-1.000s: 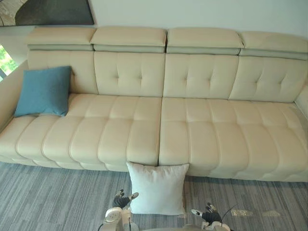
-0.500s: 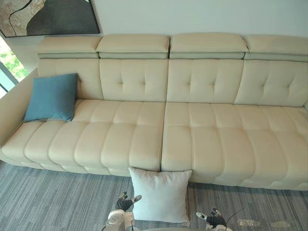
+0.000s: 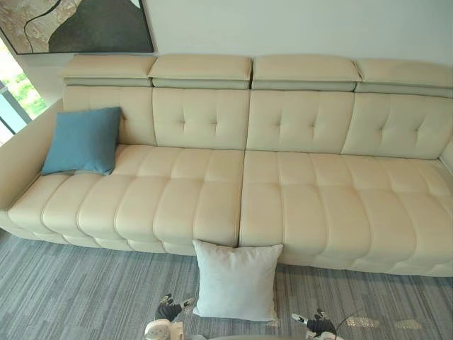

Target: Pick up cushions and gather them together orderly.

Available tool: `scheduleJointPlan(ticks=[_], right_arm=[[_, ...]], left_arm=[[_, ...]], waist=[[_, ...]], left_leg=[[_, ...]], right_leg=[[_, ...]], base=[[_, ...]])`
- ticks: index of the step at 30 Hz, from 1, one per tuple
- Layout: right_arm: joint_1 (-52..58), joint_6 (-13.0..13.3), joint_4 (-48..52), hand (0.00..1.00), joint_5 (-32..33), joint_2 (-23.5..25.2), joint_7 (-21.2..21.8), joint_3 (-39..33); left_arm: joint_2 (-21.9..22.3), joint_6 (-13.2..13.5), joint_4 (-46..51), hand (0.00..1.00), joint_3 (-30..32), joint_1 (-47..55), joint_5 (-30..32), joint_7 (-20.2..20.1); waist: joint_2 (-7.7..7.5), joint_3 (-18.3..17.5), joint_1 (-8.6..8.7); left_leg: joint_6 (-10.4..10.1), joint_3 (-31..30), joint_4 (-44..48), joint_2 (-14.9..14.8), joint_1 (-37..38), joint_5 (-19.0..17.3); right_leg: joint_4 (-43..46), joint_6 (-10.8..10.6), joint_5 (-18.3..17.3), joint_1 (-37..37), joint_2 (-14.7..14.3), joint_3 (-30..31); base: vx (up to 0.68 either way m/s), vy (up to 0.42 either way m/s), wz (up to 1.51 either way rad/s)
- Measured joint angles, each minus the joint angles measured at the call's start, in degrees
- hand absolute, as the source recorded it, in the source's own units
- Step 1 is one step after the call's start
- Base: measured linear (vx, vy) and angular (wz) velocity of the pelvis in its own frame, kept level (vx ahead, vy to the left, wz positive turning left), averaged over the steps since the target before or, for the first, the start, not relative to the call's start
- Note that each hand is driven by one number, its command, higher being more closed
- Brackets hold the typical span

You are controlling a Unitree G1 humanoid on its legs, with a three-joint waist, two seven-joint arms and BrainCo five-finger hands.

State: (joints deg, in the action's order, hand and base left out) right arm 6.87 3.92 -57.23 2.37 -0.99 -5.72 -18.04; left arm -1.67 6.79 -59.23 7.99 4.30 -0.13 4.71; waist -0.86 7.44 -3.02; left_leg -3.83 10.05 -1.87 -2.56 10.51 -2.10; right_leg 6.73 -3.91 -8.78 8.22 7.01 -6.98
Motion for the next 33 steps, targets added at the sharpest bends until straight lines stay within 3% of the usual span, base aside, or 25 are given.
scheduleJointPlan(ticks=[10, 16, 24, 28, 33], right_arm=[[-0.2, -0.1, -0.4, 0.00, 0.0, -0.1, 0.0, 0.1], [-1.8, -0.6, -2.8, 0.00, 0.0, 0.0, -0.7, 0.4], [-5.8, -0.4, -1.5, 0.00, 0.5, -1.6, -1.5, 4.2], [-8.3, 0.0, 4.8, 0.00, 1.1, -1.8, -2.2, 6.5], [-10.4, 0.2, 9.5, 0.00, 2.2, -1.6, -3.3, 9.8]], left_arm=[[-0.1, -0.1, -0.2, 0.00, 0.1, 0.0, 0.0, 0.1], [-1.7, -0.3, -1.2, 0.00, 0.1, -0.4, 0.0, 0.5], [-2.4, -0.5, -0.2, 0.00, 0.0, -2.8, -0.3, 2.0], [-2.2, -0.3, 4.3, 0.00, 0.0, -5.0, -1.7, 2.9], [-2.1, 0.0, 9.7, 0.00, -0.2, -7.2, -4.2, 3.6]], waist=[[-0.12, -0.2, -0.02], [-1.02, -1.5, 0.15], [-1.94, 1.2, 0.25], [-1.47, 4.3, 0.11], [-0.77, 5.6, -0.34]], left_leg=[[0.1, -0.4, -1.0, 0.2, -0.7, 0.1], [0.1, -1.5, -1.9, 0.4, -2.6, 0.1], [0.9, -1.5, 0.0, 0.4, -6.4, -0.6], [0.9, -1.2, 11.5, -0.6, -15.6, -5.3], [0.8, -1.5, 29.3, -3.3, -29.2, -12.2]], right_leg=[[-1.2, -0.3, 0.2, -0.5, 0.0, -0.2], [-2.6, -0.2, 0.5, -2.0, -0.3, -0.1], [-0.8, 0.4, 0.8, -5.5, -0.2, 2.2], [8.3, 1.0, -1.0, -13.8, 0.0, 4.6], [19.0, 0.3, -6.0, -24.3, -0.9, 5.8]], base=[[0.00, 0.000, 0.01], [0.09, -0.011, 0.02], [0.04, -0.004, -0.05], [-0.09, 0.031, 0.02], [-0.13, 0.001, -0.05]])
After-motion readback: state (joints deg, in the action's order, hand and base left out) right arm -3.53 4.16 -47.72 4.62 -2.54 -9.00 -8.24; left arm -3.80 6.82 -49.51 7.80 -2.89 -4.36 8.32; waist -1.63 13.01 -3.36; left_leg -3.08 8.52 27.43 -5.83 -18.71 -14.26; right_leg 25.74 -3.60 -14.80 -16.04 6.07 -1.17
